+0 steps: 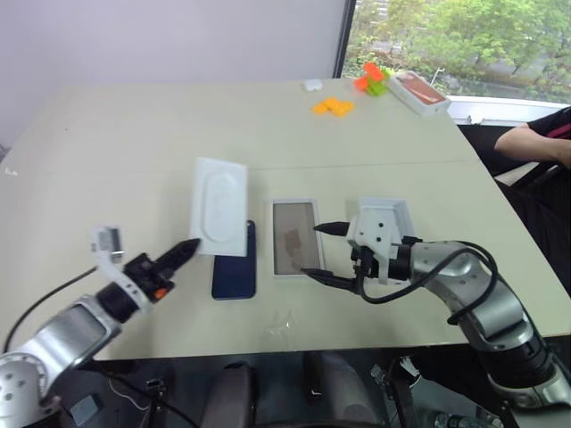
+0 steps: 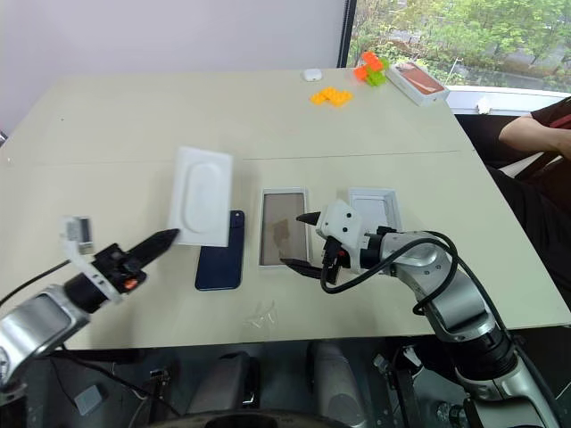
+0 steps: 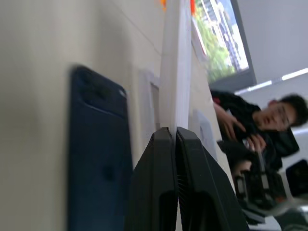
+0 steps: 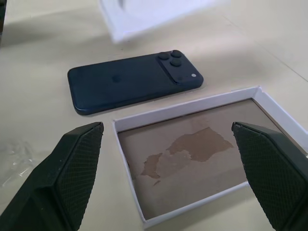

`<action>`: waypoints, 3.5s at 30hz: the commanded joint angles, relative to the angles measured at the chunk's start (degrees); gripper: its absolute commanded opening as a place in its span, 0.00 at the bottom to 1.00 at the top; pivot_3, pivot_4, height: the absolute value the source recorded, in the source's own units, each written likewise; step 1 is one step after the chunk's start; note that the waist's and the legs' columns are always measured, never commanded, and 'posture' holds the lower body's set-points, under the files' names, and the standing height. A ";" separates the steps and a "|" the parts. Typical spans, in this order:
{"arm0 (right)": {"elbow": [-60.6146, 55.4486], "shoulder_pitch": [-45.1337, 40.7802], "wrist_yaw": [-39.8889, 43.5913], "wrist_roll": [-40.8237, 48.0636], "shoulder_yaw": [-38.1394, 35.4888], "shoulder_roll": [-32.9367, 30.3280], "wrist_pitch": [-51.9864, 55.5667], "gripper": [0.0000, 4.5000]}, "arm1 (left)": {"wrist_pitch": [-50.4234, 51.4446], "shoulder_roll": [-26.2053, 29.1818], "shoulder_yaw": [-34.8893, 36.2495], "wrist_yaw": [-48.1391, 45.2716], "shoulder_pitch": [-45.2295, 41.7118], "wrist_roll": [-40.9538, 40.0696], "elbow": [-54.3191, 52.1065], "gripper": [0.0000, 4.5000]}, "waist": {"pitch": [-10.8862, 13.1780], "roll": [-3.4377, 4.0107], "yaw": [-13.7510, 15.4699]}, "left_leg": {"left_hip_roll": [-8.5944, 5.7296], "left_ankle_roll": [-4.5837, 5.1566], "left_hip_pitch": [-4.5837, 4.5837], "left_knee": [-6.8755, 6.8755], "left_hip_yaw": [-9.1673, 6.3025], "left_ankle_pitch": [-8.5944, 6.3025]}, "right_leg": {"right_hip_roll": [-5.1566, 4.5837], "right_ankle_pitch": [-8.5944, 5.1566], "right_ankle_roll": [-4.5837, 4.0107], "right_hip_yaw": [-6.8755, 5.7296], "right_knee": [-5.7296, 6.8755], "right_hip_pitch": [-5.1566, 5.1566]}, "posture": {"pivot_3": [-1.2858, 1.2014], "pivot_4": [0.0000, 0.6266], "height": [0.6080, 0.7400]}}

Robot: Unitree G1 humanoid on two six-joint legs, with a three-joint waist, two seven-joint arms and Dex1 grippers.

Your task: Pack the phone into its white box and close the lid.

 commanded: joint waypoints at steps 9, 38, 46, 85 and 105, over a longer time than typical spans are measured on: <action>-1.08 -0.35 -0.69 -0.86 -2.49 -0.30 -1.27 1.00 | -8.67 -3.80 -17.79 17.19 -6.08 3.03 -4.84 0.01 | 0.00 0.00 0.00 | 0.03 -0.02 0.04 0.00 -0.05 0.02 | 0.22 0.01 -0.02 0.00 0.06 0.01 | 0.52 0.24 1.00; -2.56 -1.61 0.02 0.10 -2.81 -1.12 1.29 1.00 | -15.61 -1.57 -29.47 33.02 -15.19 -5.82 -3.45 0.01 | 0.00 -0.01 0.06 | -0.06 -0.15 0.04 0.01 -0.03 0.09 | 0.16 0.02 -0.02 -0.04 0.05 0.06 | 0.52 0.24 1.00; -3.25 -1.92 -0.05 0.29 -3.14 -1.40 2.44 1.00 | -15.51 -0.57 -29.46 32.12 -15.20 -6.88 -3.97 0.53 | 0.01 -0.01 0.06 | -0.07 -0.20 0.04 0.01 -0.03 0.12 | 0.16 0.02 -0.02 -0.04 0.05 0.06 | 0.52 0.24 1.00; 2.83 -17.27 -3.23 -7.66 15.75 2.53 23.47 0.00 | -24.11 24.43 -12.38 -50.00 9.13 59.51 -9.72 0.75 | 0.12 0.05 -0.39 | 0.08 -0.21 -1.07 -0.07 0.10 0.13 | 0.17 0.05 -0.05 -0.04 0.04 -1.18 | 0.52 0.24 1.00; 9.97 -19.75 -7.65 -14.65 16.07 5.24 20.41 0.00 | -20.92 19.42 -14.41 -51.27 7.64 62.12 -11.32 0.75 | 0.07 0.02 -0.37 | 0.09 -0.21 -0.96 0.04 0.07 0.13 | 0.21 0.19 -0.23 -0.08 0.15 -1.05 | 0.52 0.24 1.00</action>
